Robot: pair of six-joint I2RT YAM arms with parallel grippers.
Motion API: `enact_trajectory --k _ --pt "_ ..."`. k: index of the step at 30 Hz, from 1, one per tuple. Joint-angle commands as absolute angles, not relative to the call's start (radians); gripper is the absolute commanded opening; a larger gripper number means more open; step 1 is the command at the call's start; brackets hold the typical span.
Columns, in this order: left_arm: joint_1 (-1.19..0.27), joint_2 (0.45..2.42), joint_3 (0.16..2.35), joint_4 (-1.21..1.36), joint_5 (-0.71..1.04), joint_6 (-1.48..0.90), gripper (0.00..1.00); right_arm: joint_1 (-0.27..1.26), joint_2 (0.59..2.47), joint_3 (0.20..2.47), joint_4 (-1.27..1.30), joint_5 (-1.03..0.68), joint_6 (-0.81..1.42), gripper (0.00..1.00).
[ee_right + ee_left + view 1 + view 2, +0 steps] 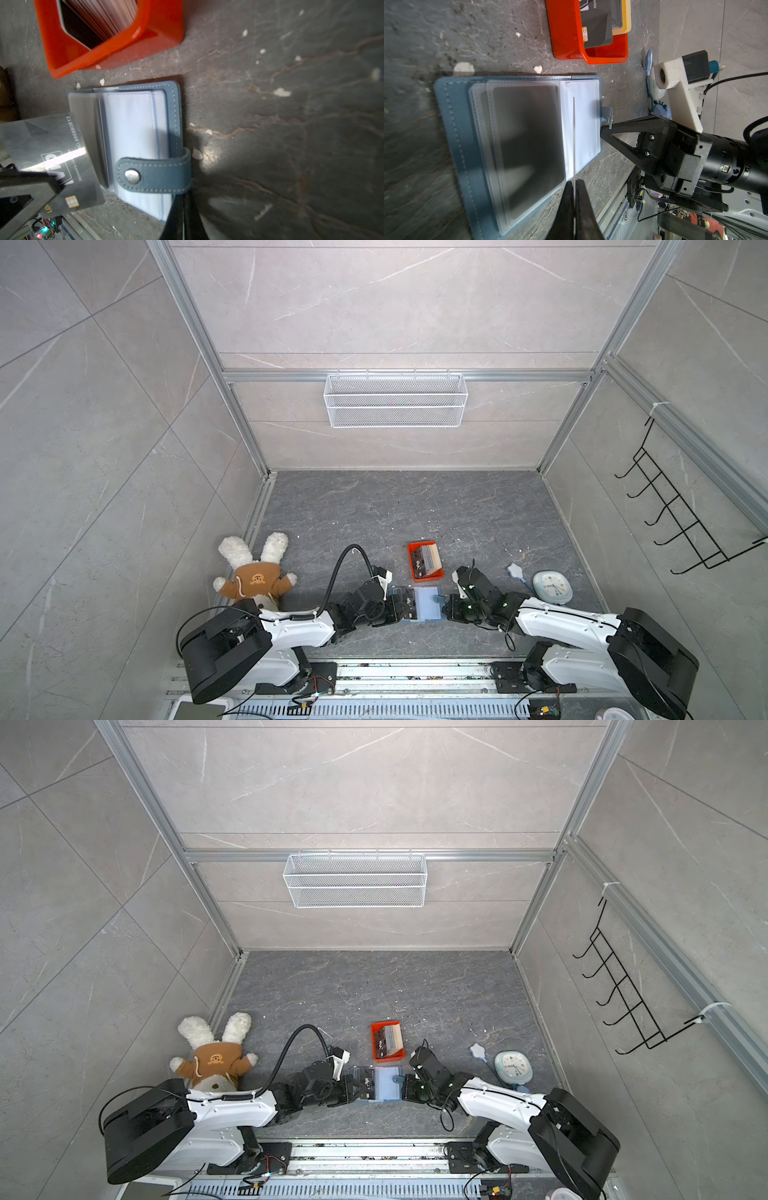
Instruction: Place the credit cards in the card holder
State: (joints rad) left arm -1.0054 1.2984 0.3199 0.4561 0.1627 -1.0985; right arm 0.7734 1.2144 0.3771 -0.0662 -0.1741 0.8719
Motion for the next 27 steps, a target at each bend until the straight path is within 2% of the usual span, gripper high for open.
enact_trajectory --k 1,27 --pt "-1.007 1.295 0.351 0.482 0.175 -1.069 0.00 0.784 1.201 0.368 -0.065 -0.138 0.867 0.07" --pt "-1.003 1.337 0.373 0.501 0.204 -1.089 0.00 0.802 1.245 0.362 -0.043 -0.139 0.868 0.03"
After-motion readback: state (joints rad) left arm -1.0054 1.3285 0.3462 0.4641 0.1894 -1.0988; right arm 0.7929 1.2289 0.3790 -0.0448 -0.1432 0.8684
